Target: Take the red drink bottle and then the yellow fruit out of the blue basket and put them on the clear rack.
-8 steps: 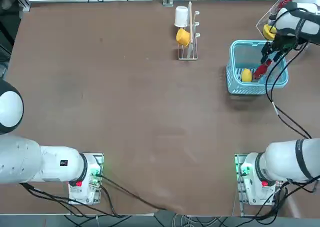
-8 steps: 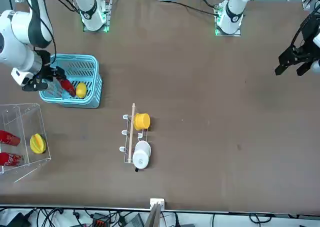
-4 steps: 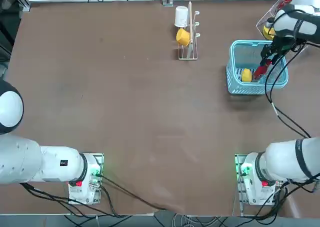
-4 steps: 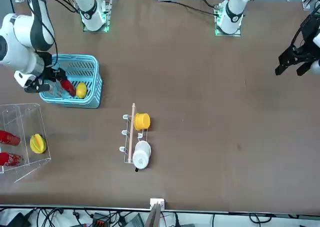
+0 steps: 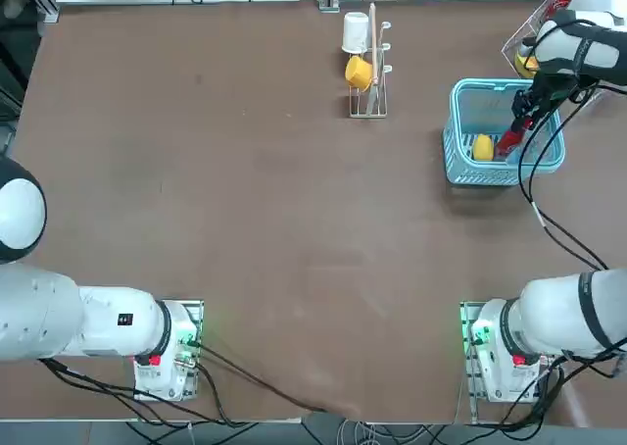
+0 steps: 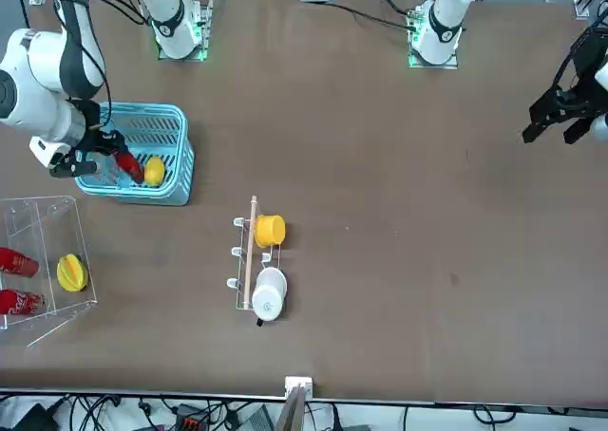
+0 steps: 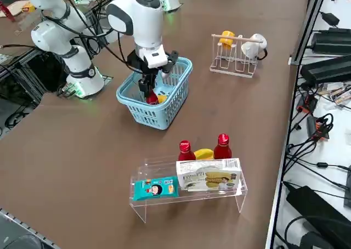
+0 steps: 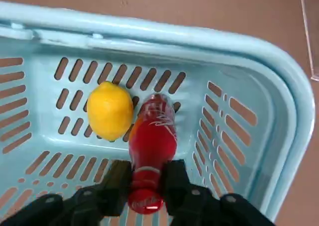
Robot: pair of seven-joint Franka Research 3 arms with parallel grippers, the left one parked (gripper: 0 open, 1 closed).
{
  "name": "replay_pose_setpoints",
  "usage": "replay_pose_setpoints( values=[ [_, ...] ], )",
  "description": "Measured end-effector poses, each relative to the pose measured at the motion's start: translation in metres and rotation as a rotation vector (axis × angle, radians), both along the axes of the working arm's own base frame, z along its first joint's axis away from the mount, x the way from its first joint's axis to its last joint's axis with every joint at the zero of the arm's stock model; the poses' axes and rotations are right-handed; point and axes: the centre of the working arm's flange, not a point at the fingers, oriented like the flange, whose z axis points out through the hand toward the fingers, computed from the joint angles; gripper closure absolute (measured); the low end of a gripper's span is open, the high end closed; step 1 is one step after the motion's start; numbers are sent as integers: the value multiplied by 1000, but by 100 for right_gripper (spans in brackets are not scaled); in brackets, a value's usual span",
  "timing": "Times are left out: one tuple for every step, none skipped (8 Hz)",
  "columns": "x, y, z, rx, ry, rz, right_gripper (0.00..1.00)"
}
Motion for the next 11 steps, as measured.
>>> replay_pose_setpoints(
  values=[
    [0,0,0,0,0,0,63],
    [0,0,1,0,-2,0,63],
    [1,0,3,0,1,0,63],
    [5,-1,13,0,11,-1,63],
    [14,-1,36,0,28,-3,63],
    [25,-1,70,-1,35,-3,63],
    [33,-1,107,-3,28,-3,63],
    [39,0,145,-6,17,-3,63],
    [42,0,183,-8,1,0,63],
    [44,0,214,-14,-22,10,63],
    [45,-3,234,-42,-42,50,63]
  ],
)
